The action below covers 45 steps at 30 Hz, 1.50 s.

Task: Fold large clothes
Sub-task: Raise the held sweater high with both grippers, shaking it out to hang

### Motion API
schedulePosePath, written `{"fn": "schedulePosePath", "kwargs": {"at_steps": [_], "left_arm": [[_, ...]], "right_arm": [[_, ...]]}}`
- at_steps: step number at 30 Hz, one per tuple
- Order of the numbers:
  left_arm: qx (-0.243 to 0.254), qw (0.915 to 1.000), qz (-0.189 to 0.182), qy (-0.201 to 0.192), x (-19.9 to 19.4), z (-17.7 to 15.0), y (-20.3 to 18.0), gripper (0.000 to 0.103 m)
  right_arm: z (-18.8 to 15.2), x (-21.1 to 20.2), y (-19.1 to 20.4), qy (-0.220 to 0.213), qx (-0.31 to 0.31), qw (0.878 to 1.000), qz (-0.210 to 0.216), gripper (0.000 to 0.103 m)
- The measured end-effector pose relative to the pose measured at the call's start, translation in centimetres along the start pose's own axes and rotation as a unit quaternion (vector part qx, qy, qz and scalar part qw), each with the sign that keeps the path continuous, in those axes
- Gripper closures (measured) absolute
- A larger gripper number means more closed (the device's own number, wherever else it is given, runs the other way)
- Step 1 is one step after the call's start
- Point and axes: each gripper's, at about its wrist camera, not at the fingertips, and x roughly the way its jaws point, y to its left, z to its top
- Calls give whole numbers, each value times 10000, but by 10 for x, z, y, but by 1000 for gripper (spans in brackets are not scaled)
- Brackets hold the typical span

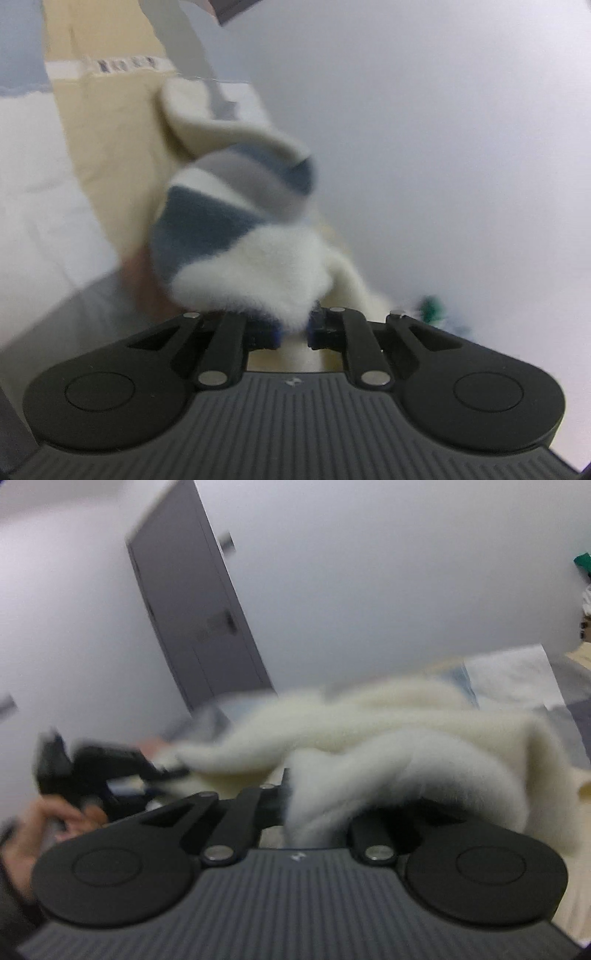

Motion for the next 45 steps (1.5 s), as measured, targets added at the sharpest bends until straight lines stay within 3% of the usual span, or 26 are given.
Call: {"fn": "schedulePosePath", "kwargs": {"at_steps": [5,8,12,16,19,23,26,28,30,31,33,35,41,45], "left_arm": [[-14,9975,-686,-162,-56,7,-11,90],[353,9983,-425,-204,-67,4,-20,90],[452,9988,159,64,-36,-5,-9,89],[373,9951,706,581,0,-12,17,88],[384,9920,952,733,29,-13,38,88],[544,9892,1092,812,49,-14,41,88],[695,9878,1152,787,57,-9,39,88],[618,9879,1141,848,51,-12,37,79],[410,9893,1004,971,52,-12,42,55],[336,9899,930,1014,48,-13,43,51],[311,9904,884,1014,43,-20,40,42],[444,9894,933,1018,33,-28,34,40],[686,9803,1455,1151,9,-50,26,33],[105,9809,1213,1516,22,-55,45,31]], "right_arm": [[16,-47,2,-714,110,9961,501,92],[23,-61,-15,-827,717,9921,612,92],[11,-45,-46,-287,1766,9833,343,92],[-13,-14,-58,730,1815,9794,-505,90],[-34,0,-69,1152,2075,9676,-865,90],[-46,11,-79,1242,2276,9595,-1104,91],[-44,12,-81,1162,2411,9577,-1053,90],[-46,7,-79,1123,2530,9556,-1009,85],[-43,6,-75,1127,2526,9552,-1049,73],[-43,4,-69,1149,2472,9559,-1095,67],[-39,8,-60,1222,2342,9588,-1047,40],[-41,8,-51,1203,2310,9610,-927,26],[-61,17,-34,1495,2629,9507,-688,22],[-76,28,-39,1717,3007,9362,-598,22]]}}
